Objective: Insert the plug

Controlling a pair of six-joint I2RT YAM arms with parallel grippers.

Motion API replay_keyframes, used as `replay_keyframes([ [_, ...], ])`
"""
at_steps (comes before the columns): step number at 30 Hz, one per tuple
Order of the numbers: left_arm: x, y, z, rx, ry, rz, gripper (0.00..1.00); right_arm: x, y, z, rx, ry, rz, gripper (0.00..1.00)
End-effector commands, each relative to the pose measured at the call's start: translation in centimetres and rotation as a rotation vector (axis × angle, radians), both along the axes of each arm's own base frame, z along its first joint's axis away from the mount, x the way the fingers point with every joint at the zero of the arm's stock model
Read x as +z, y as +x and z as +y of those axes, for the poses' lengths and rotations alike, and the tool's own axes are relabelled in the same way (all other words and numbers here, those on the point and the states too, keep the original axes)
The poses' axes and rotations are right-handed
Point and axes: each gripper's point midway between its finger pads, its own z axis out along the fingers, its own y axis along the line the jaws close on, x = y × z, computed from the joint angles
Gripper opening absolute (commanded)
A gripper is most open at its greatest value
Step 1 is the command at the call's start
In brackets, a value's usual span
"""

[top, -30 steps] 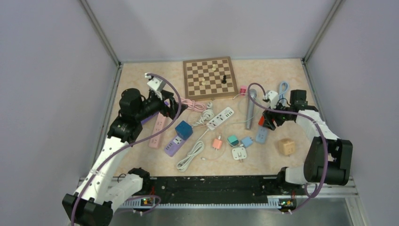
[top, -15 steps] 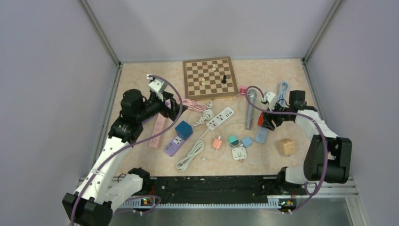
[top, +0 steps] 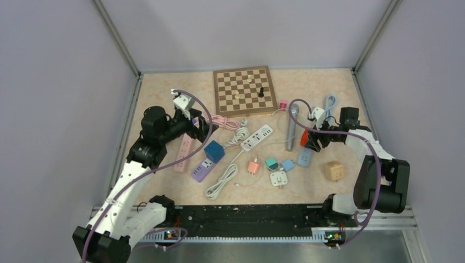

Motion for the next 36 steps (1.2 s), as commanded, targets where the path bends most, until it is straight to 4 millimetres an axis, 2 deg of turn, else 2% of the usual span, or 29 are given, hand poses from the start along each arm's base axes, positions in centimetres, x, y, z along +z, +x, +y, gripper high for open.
replay_keyframes([
  [1, 1.0, 0.2, -0.3, -0.006, -0.034, -0.050, 0.99, -2.9, -2.2, -1.6, -0.114, -0.006, 0.217, 0.00],
  [3, 0.9, 0.5, -0.4, 0.005, -0.049, -0.054, 0.99, -1.9, -1.3, -1.2, -0.110, 0.026, 0.201, 0.00],
  [7, 0.5, 0.7, -0.7, -0.010, -0.063, -0.080, 0.99, -1.3, -1.1, -1.0, -0.106, 0.040, 0.180, 0.00],
  [13, 0.5, 0.7, -2.2, -0.048, -0.119, -0.120, 0.98, -2.8, -2.3, -1.0, -0.136, 0.030, 0.177, 0.00],
  [16, 0.3, 0.8, -3.5, -0.069, -0.121, -0.107, 0.96, -3.1, -1.9, -1.6, -0.208, 0.036, 0.197, 0.00],
  [21, -0.4, 0.3, -7.2, -0.122, -0.122, -0.094, 0.95, -0.3, 1.0, -0.5, -0.273, 0.172, 0.207, 0.00],
  [23, -0.5, 0.2, -8.2, -0.139, -0.134, -0.091, 0.95, 0.5, 1.4, 0.3, -0.275, 0.232, 0.226, 0.00],
  [29, -1.1, 0.6, -10.2, -0.151, -0.159, -0.078, 0.94, 1.2, 0.9, 1.6, -0.308, 0.255, 0.221, 0.00],
  [34, -2.1, 1.3, -12.0, -0.141, -0.172, -0.065, 0.93, -0.7, -0.9, 4.2, -0.293, 0.184, 0.260, 0.00],
  [36, -2.5, 1.4, -12.7, -0.146, -0.162, -0.061, 0.93, -1.2, -1.6, 3.5, -0.279, 0.110, 0.223, 0.00],
])
